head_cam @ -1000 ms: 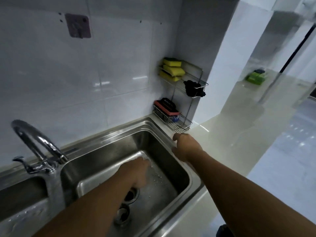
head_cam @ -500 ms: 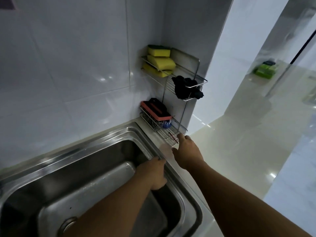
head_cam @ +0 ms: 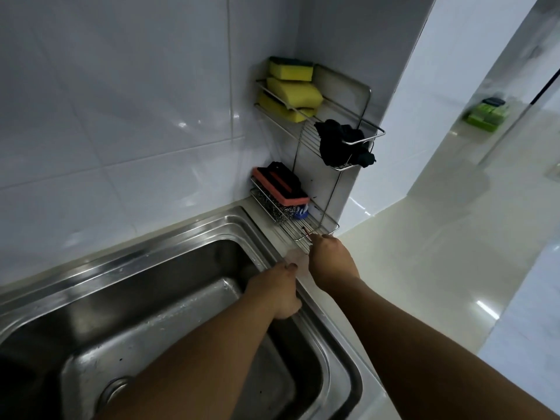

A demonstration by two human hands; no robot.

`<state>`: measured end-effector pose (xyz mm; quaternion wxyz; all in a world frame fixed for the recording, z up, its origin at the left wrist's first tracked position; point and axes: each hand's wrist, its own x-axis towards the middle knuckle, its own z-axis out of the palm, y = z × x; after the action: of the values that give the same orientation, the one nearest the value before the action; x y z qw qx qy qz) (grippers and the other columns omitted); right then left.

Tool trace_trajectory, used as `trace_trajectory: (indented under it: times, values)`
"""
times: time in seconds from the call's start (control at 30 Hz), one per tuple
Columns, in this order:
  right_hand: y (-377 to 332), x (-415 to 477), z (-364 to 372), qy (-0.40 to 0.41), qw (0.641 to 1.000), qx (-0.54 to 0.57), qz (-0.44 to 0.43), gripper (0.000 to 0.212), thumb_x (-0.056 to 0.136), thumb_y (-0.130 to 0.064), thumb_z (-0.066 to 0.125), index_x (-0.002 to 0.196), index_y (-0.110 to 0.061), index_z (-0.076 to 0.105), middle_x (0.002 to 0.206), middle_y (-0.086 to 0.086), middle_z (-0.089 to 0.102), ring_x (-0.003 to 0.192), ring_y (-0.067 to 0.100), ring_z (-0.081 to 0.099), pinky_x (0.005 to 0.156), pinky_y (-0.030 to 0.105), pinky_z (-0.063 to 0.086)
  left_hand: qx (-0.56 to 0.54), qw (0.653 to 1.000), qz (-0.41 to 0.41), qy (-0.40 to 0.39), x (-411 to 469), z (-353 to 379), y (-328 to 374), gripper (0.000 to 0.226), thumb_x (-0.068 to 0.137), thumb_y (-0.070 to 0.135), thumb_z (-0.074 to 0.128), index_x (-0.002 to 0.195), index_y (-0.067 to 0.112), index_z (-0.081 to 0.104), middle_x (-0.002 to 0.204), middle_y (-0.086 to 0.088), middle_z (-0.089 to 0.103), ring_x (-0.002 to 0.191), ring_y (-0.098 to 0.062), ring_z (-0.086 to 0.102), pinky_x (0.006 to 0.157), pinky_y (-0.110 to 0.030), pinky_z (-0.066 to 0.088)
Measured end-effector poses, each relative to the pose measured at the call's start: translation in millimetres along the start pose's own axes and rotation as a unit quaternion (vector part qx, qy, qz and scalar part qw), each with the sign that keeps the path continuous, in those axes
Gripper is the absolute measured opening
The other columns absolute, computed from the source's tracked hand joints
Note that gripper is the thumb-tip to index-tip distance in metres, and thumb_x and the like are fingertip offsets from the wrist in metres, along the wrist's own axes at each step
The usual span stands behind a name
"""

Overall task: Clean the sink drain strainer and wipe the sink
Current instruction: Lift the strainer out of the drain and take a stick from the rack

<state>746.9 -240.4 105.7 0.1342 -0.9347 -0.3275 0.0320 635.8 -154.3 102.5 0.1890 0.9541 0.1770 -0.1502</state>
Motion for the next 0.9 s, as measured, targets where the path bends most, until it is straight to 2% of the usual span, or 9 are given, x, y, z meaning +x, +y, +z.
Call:
trace_trajectory:
  times: [0.13,0.33,0.57,0.73,0.9]
  values:
    - [-1,-4,-5,-0.002,1.0,-0.024,-0.003,0.026,0.093,-0.001,0.049,0.115,-0.009,0.06,0.094,0.008,0.06,0.077,0.023,0.057,0.067,0.033,0.052,-0.011,1.0,0.003,-0.003,-4,-1,-3,0.073,0.088,0.036,0.065,0.151,0.018,0.032,0.154,-0.004,0.035,0.134,-0.029,0.045,0.105,-0.047,0.045]
    - [-9,-17,-14,0.004,0.999,-0.032,-0.001,0.023,0.091,0.001,0.048,0.108,-0.01,0.058,0.095,0.009,0.063,0.077,0.026,0.06,0.069,0.04,0.057,-0.02,1.0,0.008,0.007,-20,-4,-7,0.067,0.087,0.037,0.065,0.146,0.02,0.038,0.144,-0.004,0.043,0.128,-0.028,0.049,0.101,-0.044,0.047]
    - [-36,-51,-26,0.03,0.999,-0.006,-0.013,0.039,0.096,-0.003,0.042,0.133,-0.012,0.052,0.099,0.012,0.064,0.083,0.03,0.064,0.073,0.046,0.058,-0.026,0.999,0.021,0.015,-65,-13,-14,0.072,0.09,0.035,0.063,0.153,0.021,0.03,0.154,-0.003,0.034,0.137,-0.026,0.042,0.107,-0.043,0.043]
    - [-64,-89,-34,0.059,0.997,0.021,-0.034,0.031,0.1,-0.009,0.044,0.129,-0.014,0.054,0.108,0.012,0.065,0.09,0.03,0.064,0.078,0.047,0.057,-0.027,1.0,0.009,0.004,-115,-8,-45,0.073,0.089,0.035,0.063,0.152,0.022,0.029,0.146,-0.005,0.039,0.13,-0.028,0.046,0.101,-0.043,0.045]
    - [-98,-134,-29,0.016,0.998,0.037,-0.048,0.033,0.099,-0.017,0.045,0.131,-0.018,0.055,0.114,0.009,0.065,0.096,0.027,0.064,0.084,0.048,0.056,-0.016,0.999,-0.025,0.015,-167,10,-89,0.068,0.089,0.036,0.063,0.149,0.023,0.034,0.146,-0.004,0.041,0.126,-0.028,0.052,0.094,-0.039,0.048]
